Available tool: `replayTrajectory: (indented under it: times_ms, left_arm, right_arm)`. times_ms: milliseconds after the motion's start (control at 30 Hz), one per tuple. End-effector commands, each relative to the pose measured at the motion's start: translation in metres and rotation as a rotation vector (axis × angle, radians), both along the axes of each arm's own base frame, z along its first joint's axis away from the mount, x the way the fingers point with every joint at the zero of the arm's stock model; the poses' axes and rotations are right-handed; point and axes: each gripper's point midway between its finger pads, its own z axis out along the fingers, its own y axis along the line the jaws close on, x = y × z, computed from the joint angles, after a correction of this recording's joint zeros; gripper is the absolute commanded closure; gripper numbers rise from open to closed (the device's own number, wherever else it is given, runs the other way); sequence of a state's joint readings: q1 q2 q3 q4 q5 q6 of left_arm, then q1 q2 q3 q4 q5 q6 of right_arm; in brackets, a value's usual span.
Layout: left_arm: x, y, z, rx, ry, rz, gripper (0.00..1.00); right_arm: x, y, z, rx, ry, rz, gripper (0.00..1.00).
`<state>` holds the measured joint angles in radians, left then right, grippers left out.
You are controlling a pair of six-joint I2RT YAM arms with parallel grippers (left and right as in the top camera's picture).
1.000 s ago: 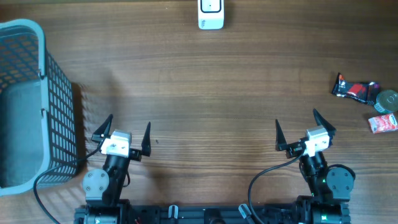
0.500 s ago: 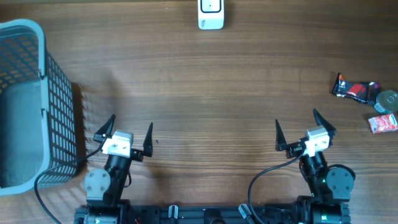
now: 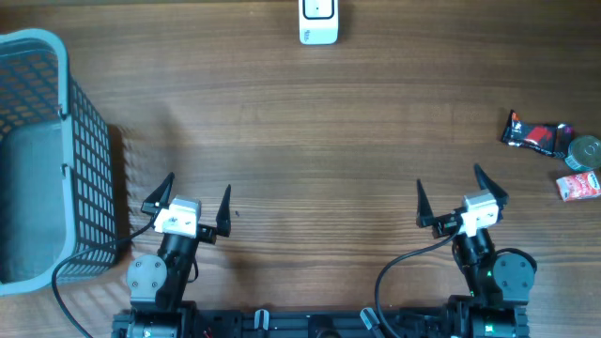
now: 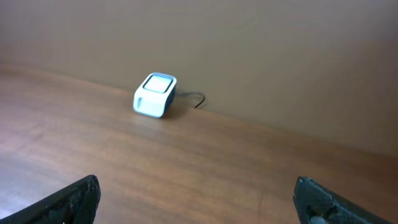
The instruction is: Scan the item barcode
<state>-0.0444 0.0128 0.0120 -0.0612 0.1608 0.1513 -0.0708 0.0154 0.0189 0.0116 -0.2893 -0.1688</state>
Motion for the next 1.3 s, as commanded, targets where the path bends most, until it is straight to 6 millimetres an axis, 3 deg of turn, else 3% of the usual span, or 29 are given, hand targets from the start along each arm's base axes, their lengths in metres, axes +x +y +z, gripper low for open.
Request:
replayTrajectory:
  times_ms: [0, 100, 667, 1267]
  left_arm:
    - [0.0, 0.001, -0.003, -0.009, 0.006, 0.011, 0.0]
    - [0.0, 0.001, -0.003, -0.009, 0.006, 0.011, 0.0]
    - [0.0, 0.001, -0.003, -0.009, 0.005, 0.011, 0.0]
    - [0.0, 0.001, -0.003, -0.009, 0.005, 0.01, 0.0]
  right_arm:
    - [0.003, -0.021, 0.001, 0.202, 0.014, -0.117, 0.0]
    - [0.004, -0.038, -0.006, 0.388, 0.051, -0.216, 0.0]
    - [0.004, -0.051, -0.006, 0.356, 0.038, -0.268, 0.0]
    - [0.004, -0.051, -0.007, 0.356, 0.045, -0.268, 0.0]
